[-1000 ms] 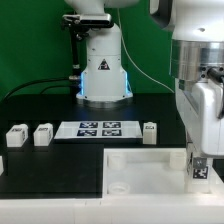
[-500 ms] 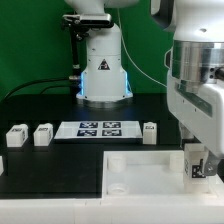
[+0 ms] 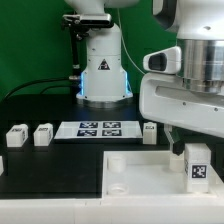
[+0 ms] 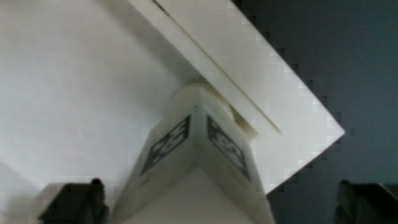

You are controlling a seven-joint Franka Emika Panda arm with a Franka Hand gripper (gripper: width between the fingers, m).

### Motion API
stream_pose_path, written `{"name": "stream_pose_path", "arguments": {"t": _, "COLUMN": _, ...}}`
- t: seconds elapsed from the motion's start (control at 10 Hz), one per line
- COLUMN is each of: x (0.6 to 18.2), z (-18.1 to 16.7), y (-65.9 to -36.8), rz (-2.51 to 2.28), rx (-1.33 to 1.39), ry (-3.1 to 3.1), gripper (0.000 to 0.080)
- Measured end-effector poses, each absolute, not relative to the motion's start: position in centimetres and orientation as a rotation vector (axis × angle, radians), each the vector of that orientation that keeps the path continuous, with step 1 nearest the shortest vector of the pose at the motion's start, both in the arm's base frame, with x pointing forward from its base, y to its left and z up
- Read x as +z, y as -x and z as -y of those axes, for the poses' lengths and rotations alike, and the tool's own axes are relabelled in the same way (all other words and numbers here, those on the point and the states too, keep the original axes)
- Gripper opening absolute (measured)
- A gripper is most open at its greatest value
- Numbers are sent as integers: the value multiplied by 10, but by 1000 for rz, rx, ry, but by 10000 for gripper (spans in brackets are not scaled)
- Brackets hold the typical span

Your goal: Assemble one leg

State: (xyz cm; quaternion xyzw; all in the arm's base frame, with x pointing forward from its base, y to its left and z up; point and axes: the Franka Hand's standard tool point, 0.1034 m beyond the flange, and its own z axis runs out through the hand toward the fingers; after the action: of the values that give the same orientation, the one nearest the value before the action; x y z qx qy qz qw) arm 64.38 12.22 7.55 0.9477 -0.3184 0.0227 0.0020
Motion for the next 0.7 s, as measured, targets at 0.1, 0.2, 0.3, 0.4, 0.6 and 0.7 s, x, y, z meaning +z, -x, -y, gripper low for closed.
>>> {"name": "stream_pose_path", "arguments": {"t": 0.1, "x": 77, "z": -123, "y": -646, "rz": 733, "rx": 94, "ry": -3044, "gripper": 649}}
{"name": "stream_pose_path", "arguments": {"t": 0.2, "x": 77, "z": -123, "y": -647, "rz": 573, "rx": 94, "ry": -3073, "gripper": 649}}
{"name": "stream_pose_path", "arguments": {"t": 0.3, "x": 77, "z": -119, "y": -648, "rz": 349, "rx": 95, "ry": -3098, "gripper": 649}}
{"name": "stream_pose_path", "arguments": {"t": 0.4, "x": 77, "z": -116, "y": -648, "rz": 192, "rx": 92, "ry": -3106, "gripper": 649}}
{"name": "stream_pose_path", "arguments": {"t": 0.6, "x": 77, "z": -114, "y": -648, "rz": 111, "rx": 89, "ry": -3108, "gripper": 649}}
{"name": "stream_pose_path", "arguments": {"t": 0.7, "x": 77, "z": -114, "y": -648, "rz": 115, "rx": 89, "ry": -3108, "gripper": 649}}
